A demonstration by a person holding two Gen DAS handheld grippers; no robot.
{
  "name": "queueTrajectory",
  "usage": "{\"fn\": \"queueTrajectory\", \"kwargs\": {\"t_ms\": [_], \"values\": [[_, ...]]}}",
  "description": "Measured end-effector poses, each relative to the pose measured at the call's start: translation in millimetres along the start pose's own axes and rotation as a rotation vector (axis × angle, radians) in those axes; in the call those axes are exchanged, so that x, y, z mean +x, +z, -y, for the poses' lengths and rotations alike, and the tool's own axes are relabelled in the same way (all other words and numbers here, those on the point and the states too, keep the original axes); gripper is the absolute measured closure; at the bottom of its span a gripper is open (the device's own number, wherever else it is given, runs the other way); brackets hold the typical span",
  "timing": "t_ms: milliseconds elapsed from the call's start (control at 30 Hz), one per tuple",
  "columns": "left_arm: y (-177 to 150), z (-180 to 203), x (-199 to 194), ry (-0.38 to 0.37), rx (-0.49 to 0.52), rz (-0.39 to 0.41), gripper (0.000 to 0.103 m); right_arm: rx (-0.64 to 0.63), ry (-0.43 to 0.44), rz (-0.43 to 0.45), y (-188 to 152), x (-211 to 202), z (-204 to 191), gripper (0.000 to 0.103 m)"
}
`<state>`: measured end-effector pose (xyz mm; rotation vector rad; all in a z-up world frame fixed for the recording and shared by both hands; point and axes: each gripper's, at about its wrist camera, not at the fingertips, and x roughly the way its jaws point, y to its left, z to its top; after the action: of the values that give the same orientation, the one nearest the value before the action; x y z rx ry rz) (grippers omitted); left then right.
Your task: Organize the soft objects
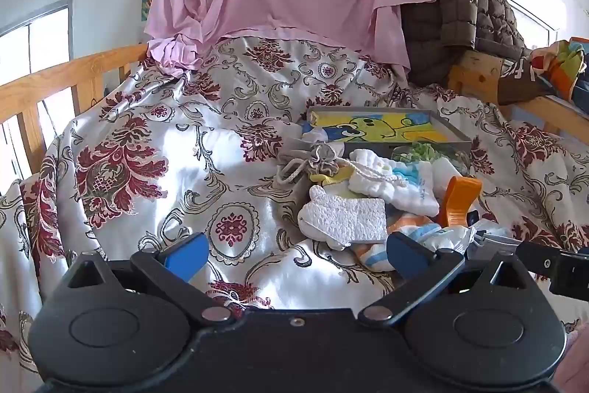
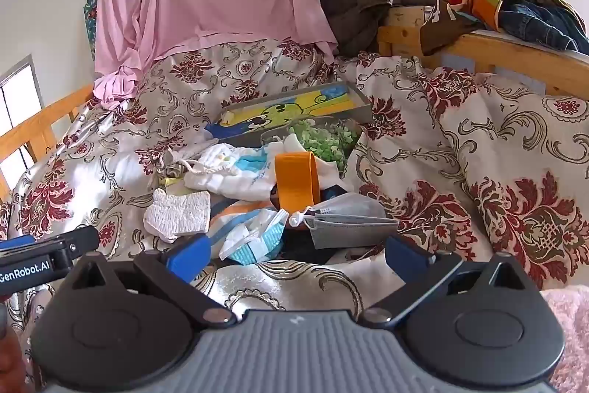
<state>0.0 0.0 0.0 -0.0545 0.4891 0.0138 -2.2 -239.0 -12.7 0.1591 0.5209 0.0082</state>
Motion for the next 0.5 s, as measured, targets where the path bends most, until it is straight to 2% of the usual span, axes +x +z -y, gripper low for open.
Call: {"fn": "queueTrajectory", "kwargs": {"t_ms": [500], "values": [[-0.4, 0.1, -0.1, 0.001, 0.007, 0.004, 0.001, -0.003, -0.002, -0.003, 0.2, -1.0, 0.5, 0.000]]}}
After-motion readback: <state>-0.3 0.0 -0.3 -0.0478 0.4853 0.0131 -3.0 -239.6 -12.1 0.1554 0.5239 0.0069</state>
